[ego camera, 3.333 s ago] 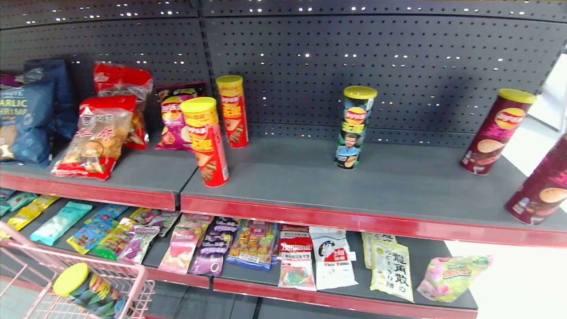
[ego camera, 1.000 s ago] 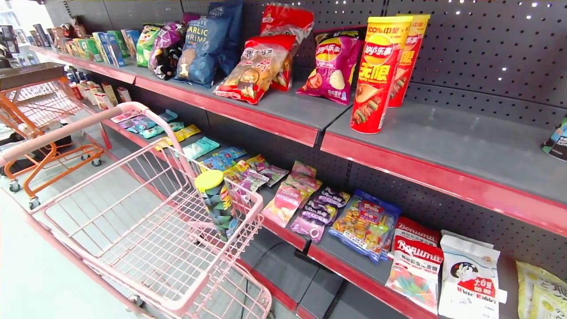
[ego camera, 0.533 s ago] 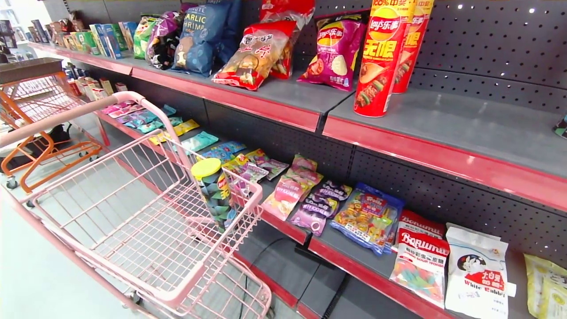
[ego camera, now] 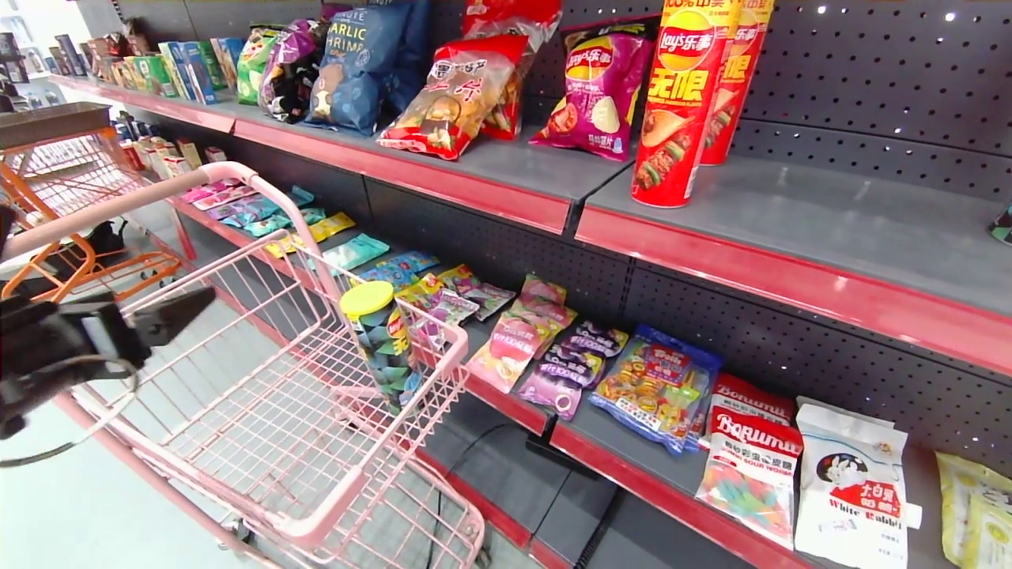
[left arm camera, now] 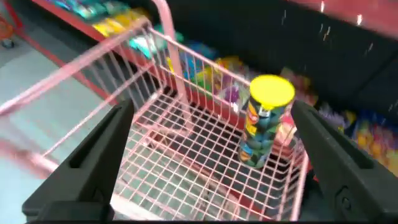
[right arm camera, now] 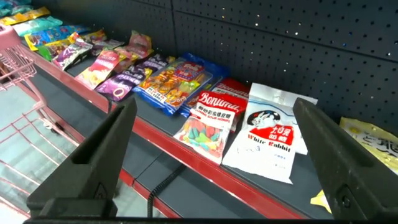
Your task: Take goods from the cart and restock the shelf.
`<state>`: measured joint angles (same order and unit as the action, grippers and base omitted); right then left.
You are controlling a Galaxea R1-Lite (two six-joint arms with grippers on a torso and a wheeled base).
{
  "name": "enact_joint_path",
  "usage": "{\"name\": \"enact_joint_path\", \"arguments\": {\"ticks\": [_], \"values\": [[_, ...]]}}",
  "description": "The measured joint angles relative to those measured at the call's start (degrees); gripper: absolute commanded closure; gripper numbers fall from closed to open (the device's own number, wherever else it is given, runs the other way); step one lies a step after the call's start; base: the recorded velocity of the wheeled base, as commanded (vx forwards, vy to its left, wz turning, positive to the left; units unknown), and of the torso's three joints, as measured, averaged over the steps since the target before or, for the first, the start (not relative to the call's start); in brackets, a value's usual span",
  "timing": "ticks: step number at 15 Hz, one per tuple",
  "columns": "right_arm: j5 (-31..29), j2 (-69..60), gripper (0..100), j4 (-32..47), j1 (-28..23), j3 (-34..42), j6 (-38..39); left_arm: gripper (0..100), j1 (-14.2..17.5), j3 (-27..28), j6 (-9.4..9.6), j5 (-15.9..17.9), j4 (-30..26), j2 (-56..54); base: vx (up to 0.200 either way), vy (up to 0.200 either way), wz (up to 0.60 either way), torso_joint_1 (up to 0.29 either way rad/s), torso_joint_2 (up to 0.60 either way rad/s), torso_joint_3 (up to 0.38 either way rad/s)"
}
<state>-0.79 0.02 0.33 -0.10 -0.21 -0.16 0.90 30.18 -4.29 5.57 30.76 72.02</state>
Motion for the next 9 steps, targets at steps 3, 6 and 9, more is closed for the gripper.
{"name": "enact_joint_path", "arguments": {"ticks": [3, 6, 9], "values": [[0.0, 0.0, 0, 0.0, 0.0, 0.0, 0.0, 0, -0.3, 2.6, 7.11, 11.7, 8.2, 18.9, 0.0, 0.0, 0.0, 0.0, 0.0, 0.0], [0.0, 0.0, 0, 0.0, 0.0, 0.0, -0.1, 0, -2.3, 6.8, 11.86, 16.7, 11.9, 30.1, 0.0, 0.0, 0.0, 0.0, 0.0, 0.0], [0.0, 0.0, 0, 0.0, 0.0, 0.0, -0.1, 0, -6.8, 10.6, 12.25, 17.5, 12.5, 36.9, 0.0, 0.0, 0.0, 0.0, 0.0, 0.0]]}}
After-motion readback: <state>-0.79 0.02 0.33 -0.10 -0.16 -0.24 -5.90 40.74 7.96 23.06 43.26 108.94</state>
